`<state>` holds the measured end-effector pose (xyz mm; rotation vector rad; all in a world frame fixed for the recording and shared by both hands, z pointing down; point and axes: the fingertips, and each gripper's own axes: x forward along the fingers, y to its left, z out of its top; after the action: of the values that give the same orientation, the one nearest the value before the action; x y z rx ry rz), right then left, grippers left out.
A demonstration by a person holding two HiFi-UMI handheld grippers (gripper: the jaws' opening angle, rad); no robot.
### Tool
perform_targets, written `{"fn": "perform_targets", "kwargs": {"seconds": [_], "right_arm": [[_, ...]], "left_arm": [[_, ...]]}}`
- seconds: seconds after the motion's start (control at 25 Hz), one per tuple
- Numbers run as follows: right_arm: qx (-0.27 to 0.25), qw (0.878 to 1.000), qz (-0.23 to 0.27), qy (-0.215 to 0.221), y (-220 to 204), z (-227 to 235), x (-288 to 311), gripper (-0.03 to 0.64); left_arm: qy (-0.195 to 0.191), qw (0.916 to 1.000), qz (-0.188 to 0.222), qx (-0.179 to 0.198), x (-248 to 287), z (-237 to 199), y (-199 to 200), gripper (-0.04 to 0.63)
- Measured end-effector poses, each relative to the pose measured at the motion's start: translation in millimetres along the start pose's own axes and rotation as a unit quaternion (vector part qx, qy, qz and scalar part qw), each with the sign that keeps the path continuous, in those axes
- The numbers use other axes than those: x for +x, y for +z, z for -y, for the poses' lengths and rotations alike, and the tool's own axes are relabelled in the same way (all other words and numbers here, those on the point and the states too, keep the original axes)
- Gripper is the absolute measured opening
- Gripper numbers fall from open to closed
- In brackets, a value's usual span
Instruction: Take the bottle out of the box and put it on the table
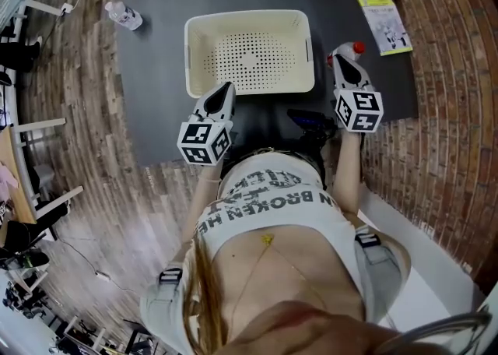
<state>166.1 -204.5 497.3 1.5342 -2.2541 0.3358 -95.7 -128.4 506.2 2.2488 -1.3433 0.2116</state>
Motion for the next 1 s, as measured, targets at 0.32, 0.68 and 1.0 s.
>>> {"fn": "perform_targets", "kwargs": {"seconds": [0.32, 0.68, 1.0], "right_arm": [[-0.008, 0.997, 0.008, 0.076, 8, -47, 17, 0.009], [-0.064, 0.974, 0.056, 0.208, 22, -140, 16, 0.009], [-0.069, 0.957, 0.114, 0.256, 50, -192, 2, 0.008]], "left_arm": [[0.007, 1.0, 0.002, -0.001, -3, -3, 2, 0.005], [-0.01, 0.9998, 0.013, 0.009, 1, 10, 10, 0.005], [-0.035, 0.9972, 0.045, 0.048, -2, 34, 34, 0.005]]}}
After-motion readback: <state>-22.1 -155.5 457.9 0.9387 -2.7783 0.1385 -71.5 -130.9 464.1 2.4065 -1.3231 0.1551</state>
